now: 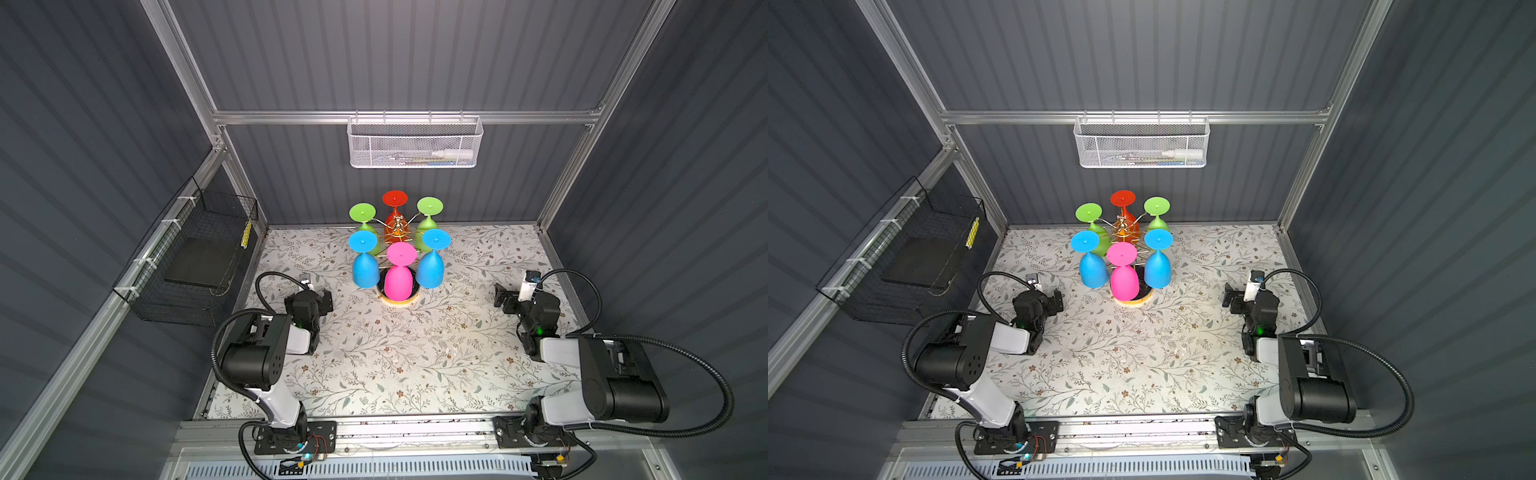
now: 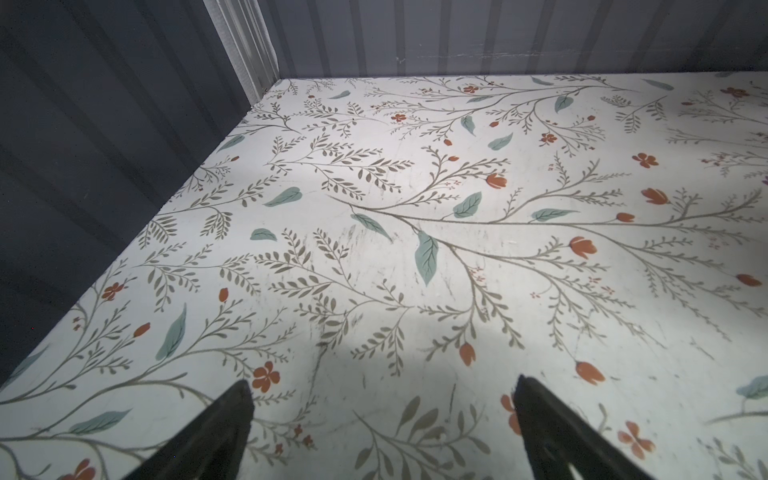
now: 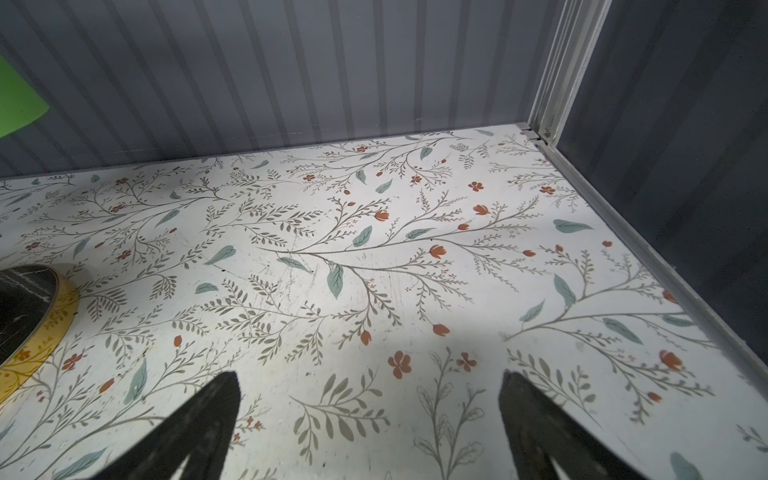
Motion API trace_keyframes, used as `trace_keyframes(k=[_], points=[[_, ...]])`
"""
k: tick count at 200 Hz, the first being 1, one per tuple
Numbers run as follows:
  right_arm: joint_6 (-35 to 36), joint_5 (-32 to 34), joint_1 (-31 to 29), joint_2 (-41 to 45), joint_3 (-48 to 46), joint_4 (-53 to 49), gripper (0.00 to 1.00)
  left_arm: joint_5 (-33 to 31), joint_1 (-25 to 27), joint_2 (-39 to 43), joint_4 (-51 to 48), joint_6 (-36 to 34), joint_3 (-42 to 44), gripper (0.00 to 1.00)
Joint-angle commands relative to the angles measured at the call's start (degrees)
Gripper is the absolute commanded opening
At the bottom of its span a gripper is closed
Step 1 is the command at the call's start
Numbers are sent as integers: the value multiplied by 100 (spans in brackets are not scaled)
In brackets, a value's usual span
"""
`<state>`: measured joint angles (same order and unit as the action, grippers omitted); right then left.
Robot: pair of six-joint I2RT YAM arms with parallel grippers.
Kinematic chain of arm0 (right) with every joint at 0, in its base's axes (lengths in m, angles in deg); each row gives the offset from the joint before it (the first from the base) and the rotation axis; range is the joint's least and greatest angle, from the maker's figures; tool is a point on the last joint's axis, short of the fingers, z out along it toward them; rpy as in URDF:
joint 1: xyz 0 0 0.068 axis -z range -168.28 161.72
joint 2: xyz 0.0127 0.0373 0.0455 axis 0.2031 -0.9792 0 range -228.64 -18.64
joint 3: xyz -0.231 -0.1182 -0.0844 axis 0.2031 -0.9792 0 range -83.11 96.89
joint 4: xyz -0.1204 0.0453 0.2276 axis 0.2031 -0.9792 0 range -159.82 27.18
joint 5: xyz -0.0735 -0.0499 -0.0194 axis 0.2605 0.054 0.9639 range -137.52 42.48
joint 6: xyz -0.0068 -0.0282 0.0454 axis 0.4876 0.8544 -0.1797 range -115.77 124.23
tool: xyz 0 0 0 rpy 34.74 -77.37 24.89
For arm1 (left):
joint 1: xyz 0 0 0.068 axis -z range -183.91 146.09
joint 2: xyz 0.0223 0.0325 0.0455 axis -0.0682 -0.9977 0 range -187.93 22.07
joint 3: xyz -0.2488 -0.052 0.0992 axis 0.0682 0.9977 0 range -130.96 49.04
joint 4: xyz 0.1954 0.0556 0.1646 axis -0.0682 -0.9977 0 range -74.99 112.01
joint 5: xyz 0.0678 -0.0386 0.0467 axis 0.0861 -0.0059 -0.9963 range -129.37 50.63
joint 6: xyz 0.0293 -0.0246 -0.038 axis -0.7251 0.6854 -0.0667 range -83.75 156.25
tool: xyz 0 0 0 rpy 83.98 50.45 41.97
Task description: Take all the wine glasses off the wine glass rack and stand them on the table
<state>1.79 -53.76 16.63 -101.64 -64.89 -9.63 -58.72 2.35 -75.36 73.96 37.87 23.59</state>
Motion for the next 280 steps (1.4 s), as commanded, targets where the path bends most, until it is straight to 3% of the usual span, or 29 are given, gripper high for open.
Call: trace_keyframes(k=[1,149,157,169,184,202,216,236,254,280], points=[[-11,-35,17,-50,77,174,99,71,-46,-100,123,-123,-118,100],[-111,281,3,46,54,205,99,10,-46,-79,209,-131,-100,100],[-125,502,-41,428,131,-252,99,-221,-46,140,-107,-31,-194,100],[-251,944,-111,1252,524,-1624,99,-439,-46,714,-1373,59,-624,100],[-1390,1332,-93,2109,997,-2573,99,-559,-46,1423,-2311,520,-1081,100],[-2864,1071,-32,2660,1214,-2817,99,-467,-46,2126,-2886,1123,-1465,100],[-3480,353,76,2892,1226,-2645,99,-349,-46,2511,-3608,1341,-1842,100],[-4063,-622,142,2918,1165,-2166,99,-131,-46,2944,-4266,1440,-2093,100],[-4310,-1360,129,2695,1544,-2690,98,-39,-46,3411,-4425,1603,-2062,100],[-4472,-2196,24,2529,1750,-3003,84,175,-46,4001,-4315,1633,-2025,100]])
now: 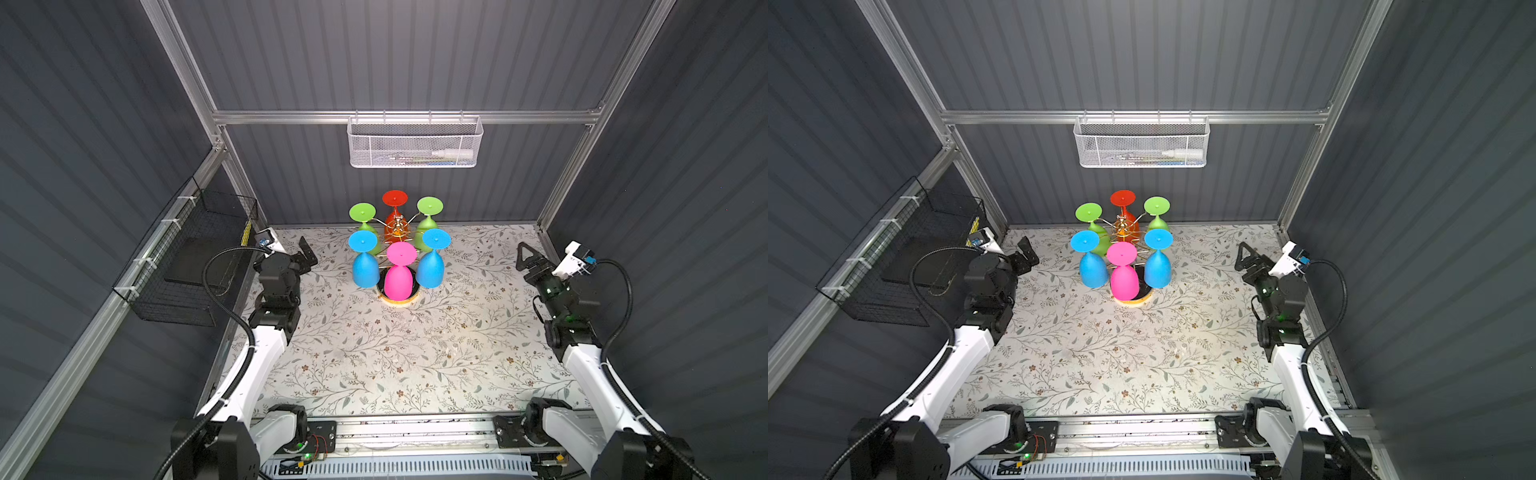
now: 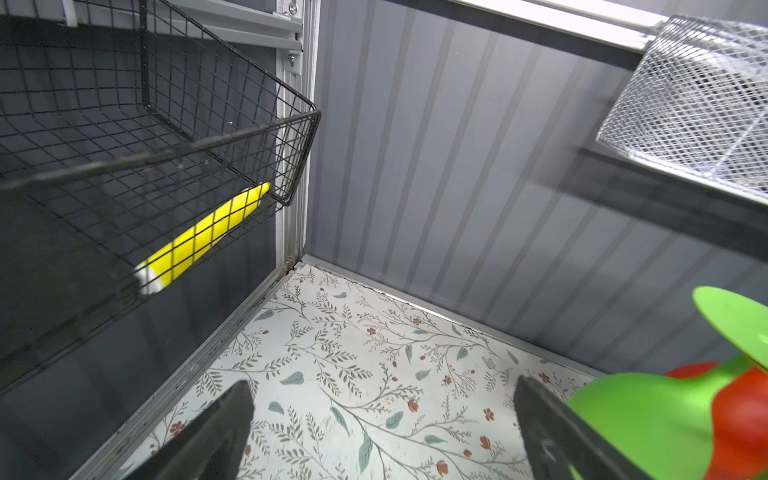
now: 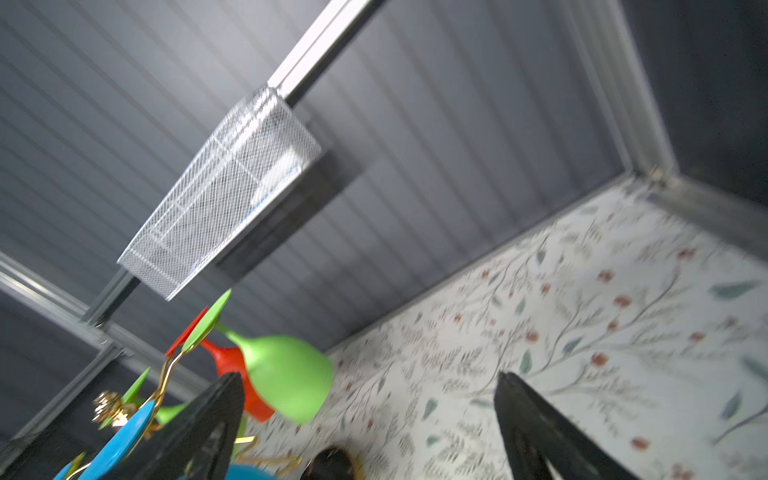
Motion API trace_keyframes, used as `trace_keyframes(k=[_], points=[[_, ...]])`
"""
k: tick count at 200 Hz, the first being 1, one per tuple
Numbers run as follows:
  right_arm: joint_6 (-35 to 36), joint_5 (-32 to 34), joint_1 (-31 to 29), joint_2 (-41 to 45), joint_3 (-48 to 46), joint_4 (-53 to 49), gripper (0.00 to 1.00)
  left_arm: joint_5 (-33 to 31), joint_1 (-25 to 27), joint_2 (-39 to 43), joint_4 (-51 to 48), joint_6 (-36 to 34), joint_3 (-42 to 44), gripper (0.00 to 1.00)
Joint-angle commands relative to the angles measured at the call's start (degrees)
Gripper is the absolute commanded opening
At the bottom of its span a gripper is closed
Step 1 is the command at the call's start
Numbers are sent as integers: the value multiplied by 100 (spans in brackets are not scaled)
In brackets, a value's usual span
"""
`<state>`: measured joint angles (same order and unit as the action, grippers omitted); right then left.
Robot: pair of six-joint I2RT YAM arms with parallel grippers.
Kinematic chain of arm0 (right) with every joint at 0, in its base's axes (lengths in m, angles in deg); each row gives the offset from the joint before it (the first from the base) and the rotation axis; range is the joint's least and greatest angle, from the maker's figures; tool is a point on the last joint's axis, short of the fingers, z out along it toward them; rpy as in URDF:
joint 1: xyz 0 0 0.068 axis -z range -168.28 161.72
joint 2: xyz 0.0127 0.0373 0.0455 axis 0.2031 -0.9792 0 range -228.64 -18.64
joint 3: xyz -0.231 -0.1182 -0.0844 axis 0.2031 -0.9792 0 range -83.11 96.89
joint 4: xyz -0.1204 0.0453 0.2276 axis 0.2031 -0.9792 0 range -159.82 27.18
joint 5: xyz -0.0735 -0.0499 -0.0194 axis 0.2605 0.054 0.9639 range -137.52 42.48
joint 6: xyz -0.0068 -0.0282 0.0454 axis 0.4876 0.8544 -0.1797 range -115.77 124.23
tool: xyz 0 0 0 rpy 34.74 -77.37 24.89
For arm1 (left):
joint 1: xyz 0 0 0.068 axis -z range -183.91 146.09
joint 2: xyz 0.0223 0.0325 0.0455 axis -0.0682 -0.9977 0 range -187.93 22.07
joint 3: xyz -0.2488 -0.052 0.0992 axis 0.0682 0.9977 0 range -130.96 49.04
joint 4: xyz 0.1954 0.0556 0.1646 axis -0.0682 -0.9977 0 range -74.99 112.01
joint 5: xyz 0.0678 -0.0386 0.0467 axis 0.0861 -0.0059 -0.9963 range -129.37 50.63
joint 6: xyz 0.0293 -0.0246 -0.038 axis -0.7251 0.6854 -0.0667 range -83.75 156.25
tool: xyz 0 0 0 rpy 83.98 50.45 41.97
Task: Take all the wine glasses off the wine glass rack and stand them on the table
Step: 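Raise both arms and move the right gripper toward the blue glass nearest it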
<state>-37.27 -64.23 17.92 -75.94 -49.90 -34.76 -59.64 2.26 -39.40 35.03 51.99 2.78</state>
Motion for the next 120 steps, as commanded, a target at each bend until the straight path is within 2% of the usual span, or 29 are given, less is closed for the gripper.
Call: trace_keyframes(k=[1,18,34,56,81,120], points=[[-564,-1145,-116,-34,257,-518,84,273,-37,420,-409,224,56,100],[-448,-1071,-378,83,466,-1150,73,479,-37,628,-151,320,56,100],[-540,-1212,-690,154,702,-1350,70,701,-37,672,-21,400,-53,100],[-882,-1348,-1218,82,981,-1067,69,1076,-37,566,-235,355,-389,100],[-1511,-1793,-1525,-461,1379,-488,71,1600,-37,565,-254,413,-532,100],[-1465,-2020,-1986,-1336,2150,-959,70,1991,-37,738,-414,293,-586,100]])
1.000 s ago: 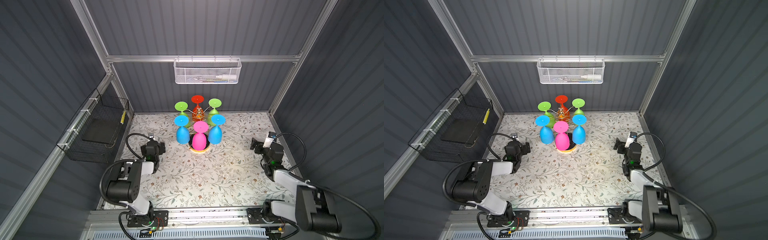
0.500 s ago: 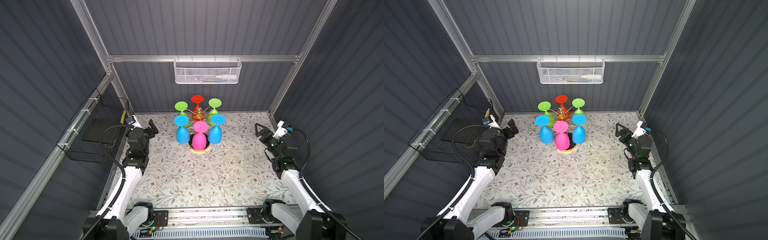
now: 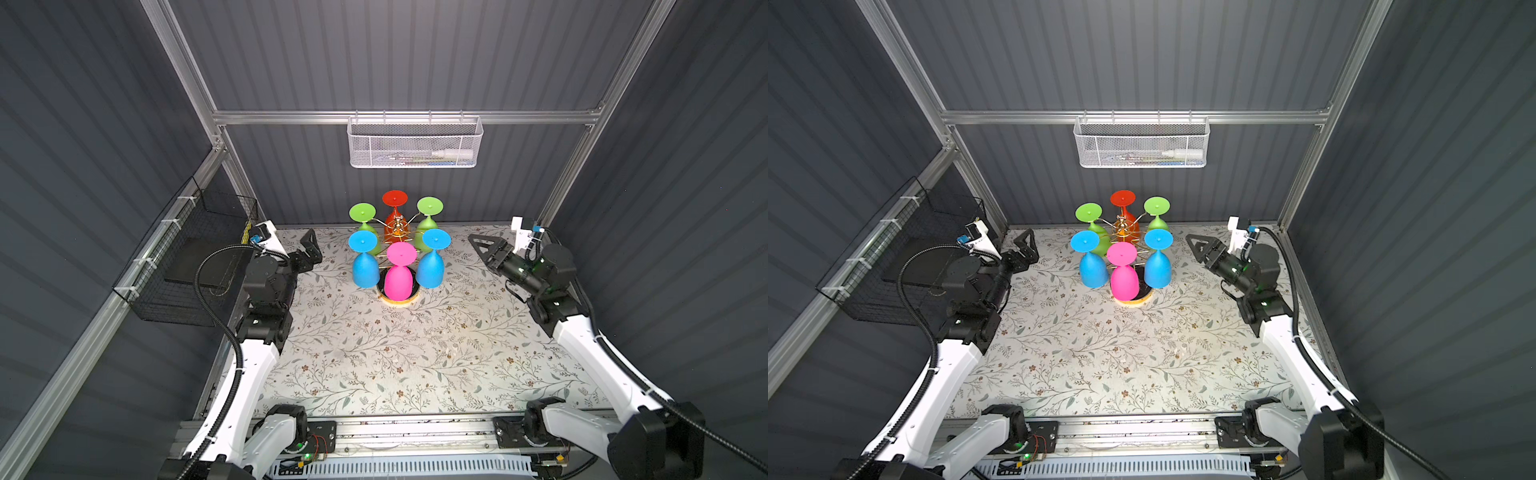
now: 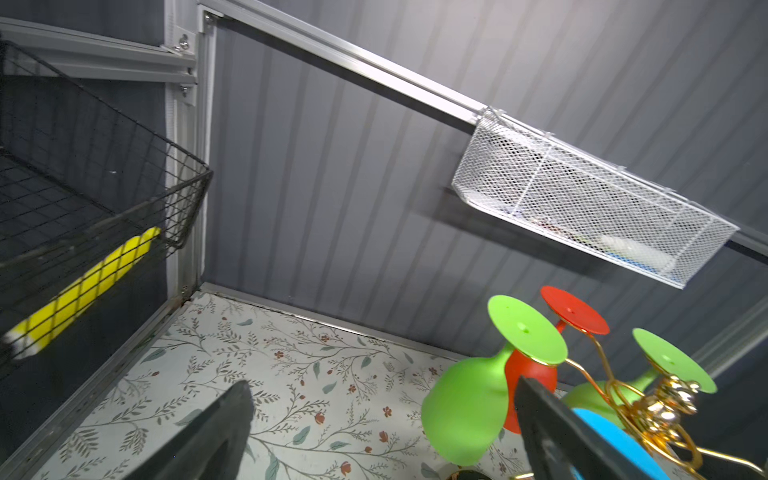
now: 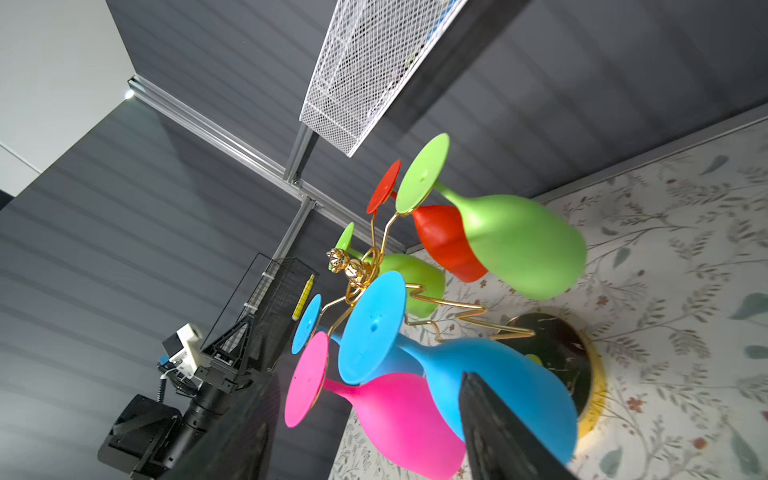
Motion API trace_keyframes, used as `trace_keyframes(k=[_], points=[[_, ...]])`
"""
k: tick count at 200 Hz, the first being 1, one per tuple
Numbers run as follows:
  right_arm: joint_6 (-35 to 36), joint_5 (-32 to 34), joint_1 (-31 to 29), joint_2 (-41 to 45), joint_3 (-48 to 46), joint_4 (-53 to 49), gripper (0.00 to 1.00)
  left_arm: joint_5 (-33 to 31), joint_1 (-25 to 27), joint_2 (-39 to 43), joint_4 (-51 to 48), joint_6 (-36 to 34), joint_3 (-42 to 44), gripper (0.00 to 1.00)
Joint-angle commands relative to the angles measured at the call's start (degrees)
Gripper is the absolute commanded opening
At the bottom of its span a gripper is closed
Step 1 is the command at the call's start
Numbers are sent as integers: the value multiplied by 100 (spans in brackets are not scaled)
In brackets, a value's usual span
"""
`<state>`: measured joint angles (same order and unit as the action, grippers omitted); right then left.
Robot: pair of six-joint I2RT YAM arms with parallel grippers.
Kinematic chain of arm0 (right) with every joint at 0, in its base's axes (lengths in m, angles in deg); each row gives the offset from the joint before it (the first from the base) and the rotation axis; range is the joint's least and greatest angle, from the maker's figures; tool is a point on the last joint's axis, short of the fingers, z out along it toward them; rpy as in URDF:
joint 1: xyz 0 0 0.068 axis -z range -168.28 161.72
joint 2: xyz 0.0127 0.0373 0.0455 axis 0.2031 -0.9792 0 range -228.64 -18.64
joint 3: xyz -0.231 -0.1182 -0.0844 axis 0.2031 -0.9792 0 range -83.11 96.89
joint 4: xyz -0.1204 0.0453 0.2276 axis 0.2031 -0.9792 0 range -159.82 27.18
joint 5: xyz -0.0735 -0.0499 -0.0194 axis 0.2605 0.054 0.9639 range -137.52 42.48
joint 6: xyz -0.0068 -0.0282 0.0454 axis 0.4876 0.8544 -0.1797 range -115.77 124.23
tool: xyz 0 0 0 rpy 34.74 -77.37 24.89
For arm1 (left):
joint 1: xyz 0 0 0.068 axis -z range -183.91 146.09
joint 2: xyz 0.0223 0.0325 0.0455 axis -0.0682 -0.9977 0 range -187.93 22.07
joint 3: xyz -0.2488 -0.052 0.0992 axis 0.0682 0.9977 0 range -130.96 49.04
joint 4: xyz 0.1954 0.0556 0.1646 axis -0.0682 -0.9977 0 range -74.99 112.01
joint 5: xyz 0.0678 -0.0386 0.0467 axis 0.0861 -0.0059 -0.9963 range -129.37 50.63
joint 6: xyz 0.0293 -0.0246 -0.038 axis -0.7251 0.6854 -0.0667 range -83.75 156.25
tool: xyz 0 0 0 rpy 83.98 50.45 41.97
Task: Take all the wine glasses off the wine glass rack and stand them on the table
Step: 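Raise both arms and move the right gripper toward the blue glass nearest it, then close the right gripper on the blue glass's foot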
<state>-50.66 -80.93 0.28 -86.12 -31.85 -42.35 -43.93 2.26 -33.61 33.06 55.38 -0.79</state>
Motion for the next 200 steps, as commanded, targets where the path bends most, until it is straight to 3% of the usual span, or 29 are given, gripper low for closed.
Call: trace_keyframes(k=[1,41,150,200], points=[[-122,-351,-233,-336,356,-210,70,420,-37,165,-226,-44,-230,100],[-47,-330,-503,-746,851,-571,64,447,-37,406,-287,-40,-45,100],[-438,-398,-622,-1056,909,-410,29,596,-37,347,-340,-45,-45,100],[-590,-425,-623,-1065,947,-465,23,596,-37,330,-340,-77,-19,100]])
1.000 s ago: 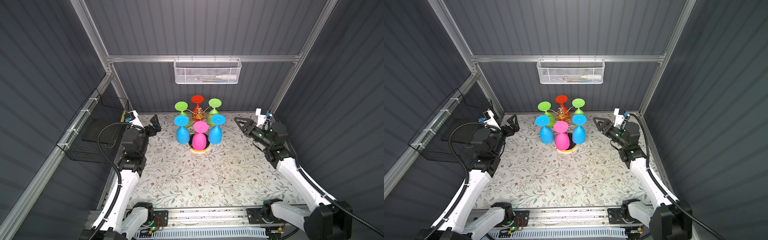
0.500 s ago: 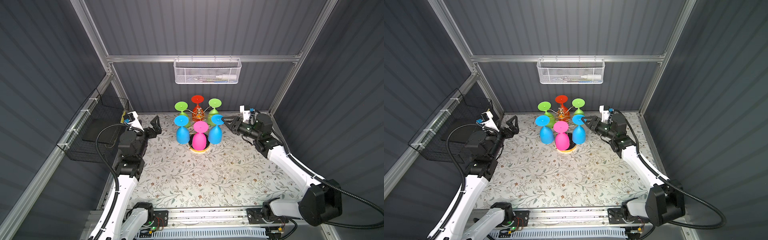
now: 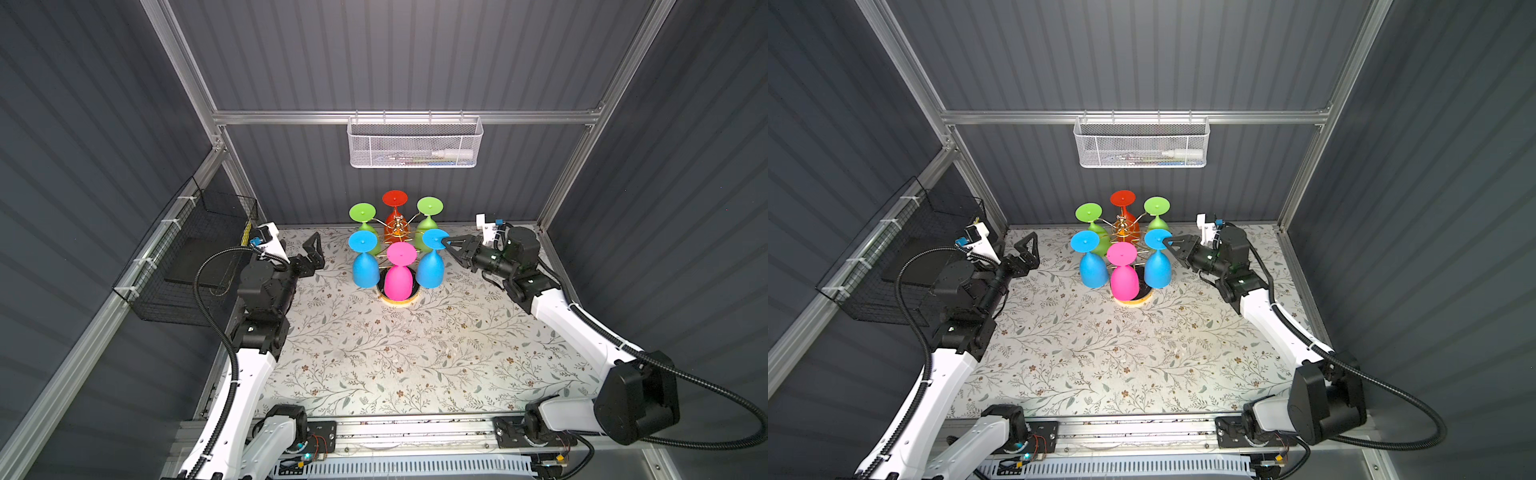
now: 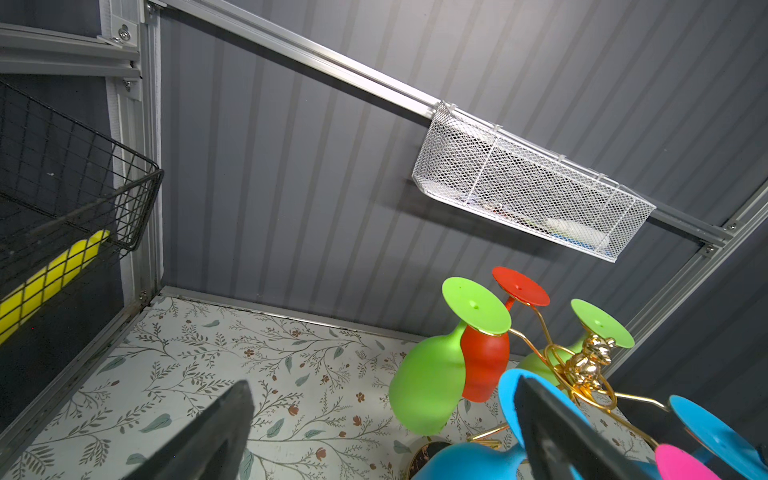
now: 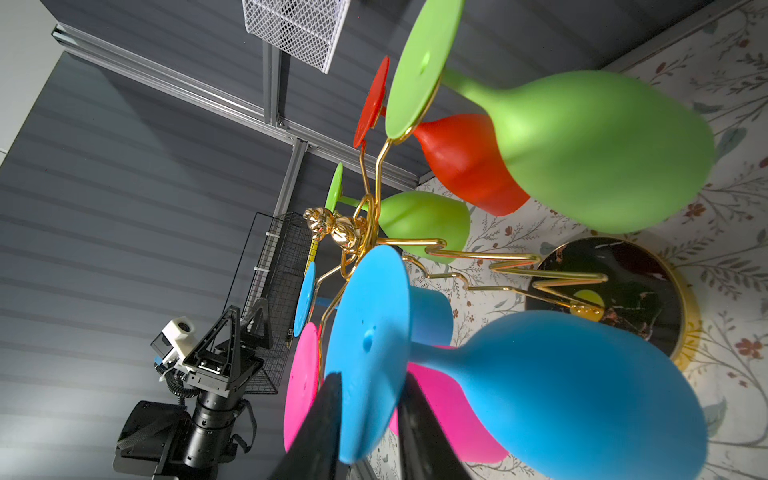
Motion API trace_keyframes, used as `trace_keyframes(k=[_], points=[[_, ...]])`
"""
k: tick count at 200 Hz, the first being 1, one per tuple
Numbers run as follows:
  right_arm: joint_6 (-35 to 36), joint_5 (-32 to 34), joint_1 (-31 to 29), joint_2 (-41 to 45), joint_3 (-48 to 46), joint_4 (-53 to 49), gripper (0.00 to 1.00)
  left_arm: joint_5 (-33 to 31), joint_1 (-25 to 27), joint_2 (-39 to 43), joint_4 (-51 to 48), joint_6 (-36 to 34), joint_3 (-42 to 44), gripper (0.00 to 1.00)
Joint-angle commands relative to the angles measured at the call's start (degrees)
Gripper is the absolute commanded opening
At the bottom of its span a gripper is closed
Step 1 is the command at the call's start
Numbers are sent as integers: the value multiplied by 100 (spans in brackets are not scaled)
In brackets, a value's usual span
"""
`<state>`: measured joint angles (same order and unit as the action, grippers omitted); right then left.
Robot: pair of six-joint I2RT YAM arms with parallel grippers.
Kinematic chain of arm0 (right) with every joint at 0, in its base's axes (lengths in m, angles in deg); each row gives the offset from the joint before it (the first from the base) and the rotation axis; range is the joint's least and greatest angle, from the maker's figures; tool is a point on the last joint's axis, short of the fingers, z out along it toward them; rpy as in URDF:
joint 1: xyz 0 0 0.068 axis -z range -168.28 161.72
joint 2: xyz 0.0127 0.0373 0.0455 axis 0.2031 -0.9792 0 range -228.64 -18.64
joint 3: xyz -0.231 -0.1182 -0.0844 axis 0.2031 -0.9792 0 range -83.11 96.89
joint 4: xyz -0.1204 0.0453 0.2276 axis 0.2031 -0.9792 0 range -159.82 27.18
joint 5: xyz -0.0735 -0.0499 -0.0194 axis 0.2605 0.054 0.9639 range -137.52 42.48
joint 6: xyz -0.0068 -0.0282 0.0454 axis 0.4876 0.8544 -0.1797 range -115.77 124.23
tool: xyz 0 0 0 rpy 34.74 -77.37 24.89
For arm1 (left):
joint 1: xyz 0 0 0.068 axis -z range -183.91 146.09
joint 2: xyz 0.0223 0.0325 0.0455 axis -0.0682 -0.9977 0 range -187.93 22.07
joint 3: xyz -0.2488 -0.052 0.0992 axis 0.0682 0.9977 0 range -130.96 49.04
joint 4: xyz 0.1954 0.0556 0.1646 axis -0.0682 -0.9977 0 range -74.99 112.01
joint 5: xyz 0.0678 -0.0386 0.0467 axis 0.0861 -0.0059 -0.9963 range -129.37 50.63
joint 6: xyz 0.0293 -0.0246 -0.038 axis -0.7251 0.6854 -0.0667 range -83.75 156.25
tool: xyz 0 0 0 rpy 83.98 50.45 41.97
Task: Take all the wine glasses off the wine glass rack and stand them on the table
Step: 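Close the right gripper on the blue glass's foot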
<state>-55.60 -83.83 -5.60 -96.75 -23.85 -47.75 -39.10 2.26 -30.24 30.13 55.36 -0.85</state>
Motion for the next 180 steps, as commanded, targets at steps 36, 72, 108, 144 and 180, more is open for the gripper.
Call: trace_keyframes(k=[36,72,108,144,180], points=[[-151,-126,-33,65,145,68,16,110,-37,2,-38,-111,-4,100],[-151,-95,-25,145,147,-19,14,124,-37,-7,-30,-111,23,100],[-242,-151,-26,212,199,-22,11,122,-37,19,-30,-120,21,100],[-364,-146,-17,317,235,-65,12,122,-37,46,-39,-128,31,100],[-414,-131,-8,405,241,-90,6,124,-37,52,-23,-124,32,100]])
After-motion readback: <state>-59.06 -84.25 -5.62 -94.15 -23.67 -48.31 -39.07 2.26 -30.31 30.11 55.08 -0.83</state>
